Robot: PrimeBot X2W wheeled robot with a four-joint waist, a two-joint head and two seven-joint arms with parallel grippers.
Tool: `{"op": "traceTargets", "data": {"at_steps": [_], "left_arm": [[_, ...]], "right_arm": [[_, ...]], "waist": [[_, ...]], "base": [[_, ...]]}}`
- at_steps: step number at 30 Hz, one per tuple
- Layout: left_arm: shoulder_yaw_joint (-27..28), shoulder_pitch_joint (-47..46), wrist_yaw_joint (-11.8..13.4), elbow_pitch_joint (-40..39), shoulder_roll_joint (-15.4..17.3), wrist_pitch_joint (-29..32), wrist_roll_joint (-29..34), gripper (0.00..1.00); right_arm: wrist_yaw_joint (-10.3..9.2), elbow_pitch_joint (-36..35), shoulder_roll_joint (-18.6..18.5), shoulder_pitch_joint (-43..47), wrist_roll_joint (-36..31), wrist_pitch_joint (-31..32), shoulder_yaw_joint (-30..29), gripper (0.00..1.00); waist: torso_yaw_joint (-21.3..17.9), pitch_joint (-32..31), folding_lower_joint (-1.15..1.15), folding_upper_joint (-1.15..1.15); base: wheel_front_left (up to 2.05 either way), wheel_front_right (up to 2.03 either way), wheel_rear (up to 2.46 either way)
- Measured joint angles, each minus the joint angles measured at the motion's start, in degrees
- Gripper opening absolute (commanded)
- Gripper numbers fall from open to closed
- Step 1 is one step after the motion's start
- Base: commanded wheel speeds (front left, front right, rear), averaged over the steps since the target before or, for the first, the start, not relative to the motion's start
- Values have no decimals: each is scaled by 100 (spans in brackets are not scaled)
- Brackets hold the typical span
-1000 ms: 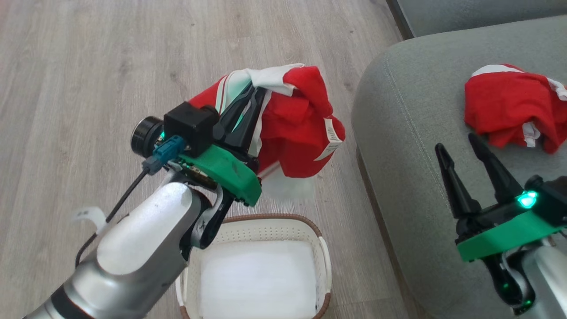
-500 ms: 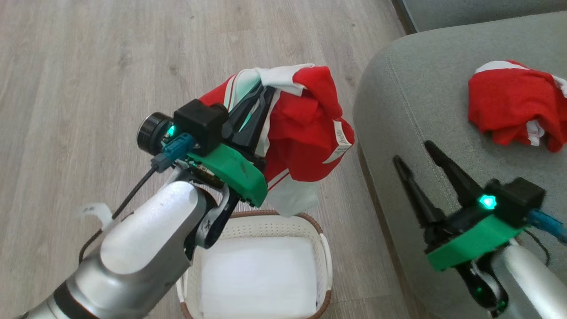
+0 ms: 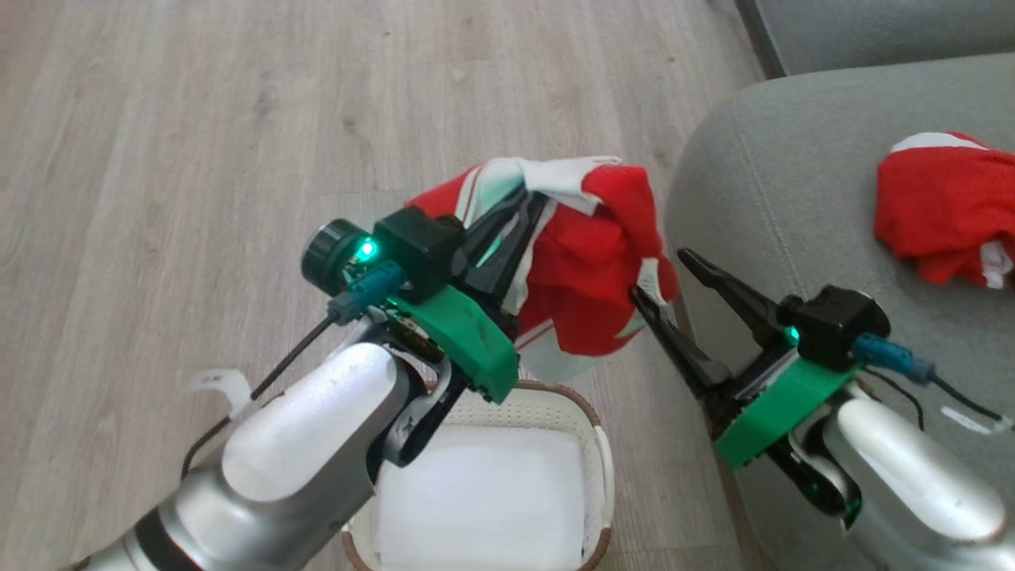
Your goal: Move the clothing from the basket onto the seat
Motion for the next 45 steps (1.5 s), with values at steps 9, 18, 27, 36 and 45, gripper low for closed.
{"op": "traceTargets", "data": {"at_steps": [9, 18, 27, 36, 45], "left_arm": [[-204, -29, -178, 153, -214, 23, 0, 0], [-355, -94, -294, 292, -360, 43, -55, 0], [-391, -94, -335, 343, -394, 43, -56, 0], [-390, -92, -323, 402, -391, 15, -116, 0], [-363, -24, -199, 408, -299, -40, -177, 0]], "right_arm": [[0, 612, -7, -623, 264, 0, 646, 100], [0, 1176, 183, -1095, 592, 0, 1292, 100], [0, 1436, 408, -1269, 709, 0, 1475, 100], [0, 1305, 399, -1259, 756, 0, 1230, 0], [0, 1127, 314, -1041, 681, 0, 799, 0]], "waist": [[335, -37, 0, 0], [640, -60, 0, 0], [721, -46, 0, 0], [654, -30, 0, 0], [485, -58, 0, 0]], "base": [[0, 0, 0], [0, 0, 0], [0, 0, 0], [0, 0, 0], [0, 0, 0]]}}
